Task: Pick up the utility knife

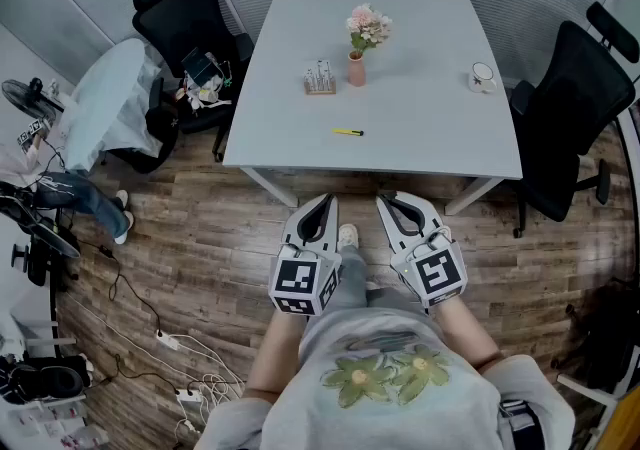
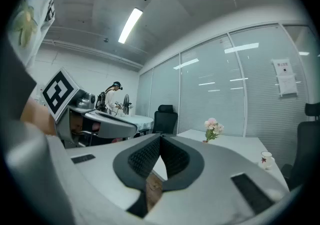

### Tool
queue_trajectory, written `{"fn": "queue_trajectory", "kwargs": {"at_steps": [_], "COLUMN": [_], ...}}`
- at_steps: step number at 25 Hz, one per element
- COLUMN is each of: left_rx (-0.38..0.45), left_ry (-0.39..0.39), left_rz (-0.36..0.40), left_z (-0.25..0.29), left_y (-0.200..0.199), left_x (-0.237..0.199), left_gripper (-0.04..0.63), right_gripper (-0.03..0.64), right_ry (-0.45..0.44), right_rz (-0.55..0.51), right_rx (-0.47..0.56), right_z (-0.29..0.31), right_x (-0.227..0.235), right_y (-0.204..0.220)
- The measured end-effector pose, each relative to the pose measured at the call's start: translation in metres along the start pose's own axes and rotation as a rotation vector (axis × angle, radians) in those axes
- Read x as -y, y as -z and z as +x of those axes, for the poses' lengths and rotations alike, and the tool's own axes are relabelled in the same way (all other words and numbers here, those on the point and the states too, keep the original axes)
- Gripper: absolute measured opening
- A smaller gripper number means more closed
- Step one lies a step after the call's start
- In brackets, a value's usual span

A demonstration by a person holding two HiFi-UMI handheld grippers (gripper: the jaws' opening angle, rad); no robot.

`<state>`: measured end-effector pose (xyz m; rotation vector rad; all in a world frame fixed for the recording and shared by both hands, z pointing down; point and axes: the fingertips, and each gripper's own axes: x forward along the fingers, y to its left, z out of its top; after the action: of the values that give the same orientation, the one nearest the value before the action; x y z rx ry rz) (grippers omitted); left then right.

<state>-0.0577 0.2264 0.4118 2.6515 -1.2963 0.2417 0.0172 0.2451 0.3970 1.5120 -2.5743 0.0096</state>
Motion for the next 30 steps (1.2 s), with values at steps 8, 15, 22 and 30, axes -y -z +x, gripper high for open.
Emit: {"fn": "queue_trajectory", "kwargs": {"at_steps": [8,15,22,30], "left_rx": [-0.009,-0.031,-0.023,-0.035], "left_ry": [0.0,0.028,0.054,0.058], "left_rz": [-0.013,-0.025,-0.04,-0.036], "left_z": [0.026,0.057,0.088,0.124], "left_y": [-0.003,-0.006,-0.018,-0.018], "left_x": [-0.02,-0.043,-0.066,-0.102], "left_gripper": [0.003,0.003,0.002,0.003], "right_gripper": [0.006,0.008,0.102,0.179], "right_ry": [-0.015,0.015,-0.001,-0.009], "right_rz": [-0.019,-0.058,-0.083,-0.116], "right_rx": [0.004,0.004,-0.014,-0.01], "right_z": [0.032,0.066,0.105,0.149], "right_x": [0.015,0.04,0.057,0.073], "right_y": [-0.002,-0.012,-0.018,-0.025]}}
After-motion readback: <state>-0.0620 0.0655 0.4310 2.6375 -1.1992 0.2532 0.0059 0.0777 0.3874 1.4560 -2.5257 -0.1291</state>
